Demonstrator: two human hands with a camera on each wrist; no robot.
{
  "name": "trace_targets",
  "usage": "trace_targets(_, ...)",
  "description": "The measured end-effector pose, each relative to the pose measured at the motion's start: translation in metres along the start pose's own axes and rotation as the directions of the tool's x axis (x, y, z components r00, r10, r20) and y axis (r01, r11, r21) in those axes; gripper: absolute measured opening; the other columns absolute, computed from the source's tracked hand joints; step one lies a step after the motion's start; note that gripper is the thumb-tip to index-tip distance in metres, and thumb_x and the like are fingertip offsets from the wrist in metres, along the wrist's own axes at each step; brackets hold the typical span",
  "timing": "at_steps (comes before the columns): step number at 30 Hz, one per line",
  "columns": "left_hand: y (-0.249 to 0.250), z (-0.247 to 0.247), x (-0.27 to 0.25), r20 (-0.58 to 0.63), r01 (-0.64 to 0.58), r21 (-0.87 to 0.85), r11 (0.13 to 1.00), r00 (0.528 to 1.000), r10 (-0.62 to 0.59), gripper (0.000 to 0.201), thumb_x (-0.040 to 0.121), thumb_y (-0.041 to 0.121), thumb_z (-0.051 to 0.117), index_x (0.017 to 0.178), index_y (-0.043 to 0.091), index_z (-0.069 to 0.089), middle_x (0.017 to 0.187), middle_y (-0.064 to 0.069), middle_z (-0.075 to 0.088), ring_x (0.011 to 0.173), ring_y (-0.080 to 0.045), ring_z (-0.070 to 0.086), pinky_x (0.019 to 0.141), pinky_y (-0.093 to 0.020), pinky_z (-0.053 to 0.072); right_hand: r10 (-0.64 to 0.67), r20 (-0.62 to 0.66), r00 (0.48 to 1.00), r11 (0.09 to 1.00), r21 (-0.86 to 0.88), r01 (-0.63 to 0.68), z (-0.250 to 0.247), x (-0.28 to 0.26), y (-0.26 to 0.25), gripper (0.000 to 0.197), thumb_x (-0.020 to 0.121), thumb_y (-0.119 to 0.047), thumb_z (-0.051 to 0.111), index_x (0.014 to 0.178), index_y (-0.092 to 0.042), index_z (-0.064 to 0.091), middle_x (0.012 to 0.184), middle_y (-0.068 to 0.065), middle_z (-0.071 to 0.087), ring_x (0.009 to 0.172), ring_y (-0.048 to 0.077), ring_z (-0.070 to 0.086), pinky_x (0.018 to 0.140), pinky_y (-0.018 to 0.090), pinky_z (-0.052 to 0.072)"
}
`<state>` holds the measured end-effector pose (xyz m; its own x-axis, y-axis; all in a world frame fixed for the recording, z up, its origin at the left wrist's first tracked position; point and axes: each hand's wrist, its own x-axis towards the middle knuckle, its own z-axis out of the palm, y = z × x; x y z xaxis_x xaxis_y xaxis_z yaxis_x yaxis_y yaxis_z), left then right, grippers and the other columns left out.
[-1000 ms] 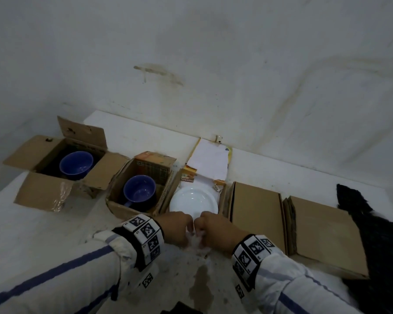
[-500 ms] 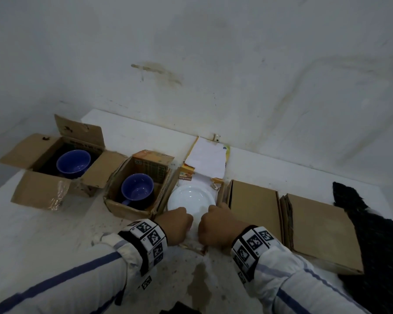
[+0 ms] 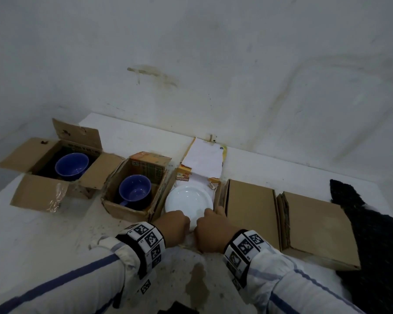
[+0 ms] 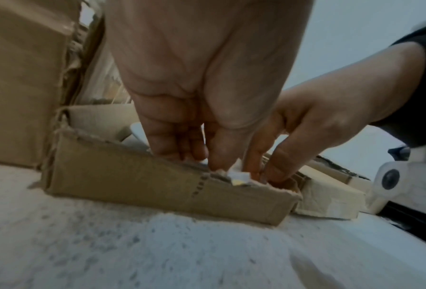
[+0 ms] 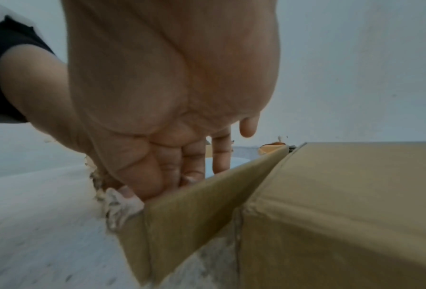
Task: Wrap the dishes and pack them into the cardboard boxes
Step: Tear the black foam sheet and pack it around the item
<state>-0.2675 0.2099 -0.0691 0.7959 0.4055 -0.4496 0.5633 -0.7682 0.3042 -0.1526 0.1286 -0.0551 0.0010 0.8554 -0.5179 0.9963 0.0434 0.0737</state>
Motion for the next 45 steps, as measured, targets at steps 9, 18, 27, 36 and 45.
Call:
trace_targets(9, 0.052, -0.035, 0.021, -0.202, -0.032, -0.086, 0.996, 0.979, 0.014, 0.026, 0.093, 0.009, 0.045, 0.105, 0.006, 0.068, 0.112, -0.011, 0.066, 0.107, -0.024, 0.058, 0.094, -0.03, 0.044, 0.34, -0.253, 0.906, 0.746, 0.659, -0.096, -0.011, -0.049, 0.074, 0.023, 0.09, -0.018, 0.048, 0.097, -0.019, 0.07, 0.107, -0.001, 0.067, 0.099, 0.019, 0.06, 0.085, 0.026, 0.044)
trace_targets(18, 0.21, -0.031, 0.082, -0.206, -0.193, -0.374, 0.907, 0.971, 0.122, 0.021, 0.09, 0.014, 0.05, 0.107, 0.015, 0.062, 0.113, -0.001, 0.061, 0.1, -0.017, 0.055, 0.085, -0.026, 0.044, 0.735, -0.222, 0.641, 0.545, 0.756, -0.363, 0.052, -0.159, 0.174, 0.023, 0.089, -0.017, 0.048, 0.1, -0.021, 0.068, 0.112, -0.001, 0.063, 0.109, 0.019, 0.055, 0.096, 0.031, 0.037)
trace_targets(27, 0.335, 0.003, 0.122, -0.11, -0.231, -0.459, 0.858, 0.973, 0.204, 0.028, 0.089, 0.012, 0.052, 0.116, 0.013, 0.059, 0.12, -0.006, 0.058, 0.111, -0.022, 0.054, 0.096, -0.032, 0.045, 0.835, 0.153, 0.529, 0.342, 0.608, -0.716, 0.133, -0.243, 0.253, 0.047, 0.089, -0.029, 0.052, 0.133, -0.018, 0.041, 0.136, 0.009, 0.034, 0.126, 0.032, 0.035, 0.102, 0.042, 0.036)
trace_targets(36, 0.358, 0.008, 0.126, -0.112, -0.213, -0.445, 0.87, 0.977, 0.181, 0.03, 0.09, 0.01, 0.053, 0.12, 0.01, 0.057, 0.119, -0.007, 0.057, 0.11, -0.021, 0.054, 0.088, -0.024, 0.041, 0.819, -0.042, 0.572, 0.463, 0.639, -0.615, 0.162, -0.25, 0.268, 0.031, 0.091, -0.01, 0.043, 0.112, -0.016, 0.065, 0.122, 0.009, 0.053, 0.113, 0.031, 0.047, 0.092, 0.036, 0.045)
trace_targets(45, 0.359, -0.008, 0.103, -0.19, -0.288, -0.837, 0.464, 0.95, 0.247, 0.061, 0.086, 0.006, 0.064, 0.134, 0.03, 0.035, 0.12, 0.0, 0.053, 0.106, -0.024, 0.058, 0.078, -0.033, 0.051, 0.805, -0.158, 0.572, 0.311, 0.933, -0.181, 0.093, -0.249, 0.272, 0.011, 0.086, -0.019, 0.058, 0.076, -0.018, 0.055, 0.079, -0.001, 0.058, 0.082, 0.021, 0.057, 0.071, 0.029, 0.043)
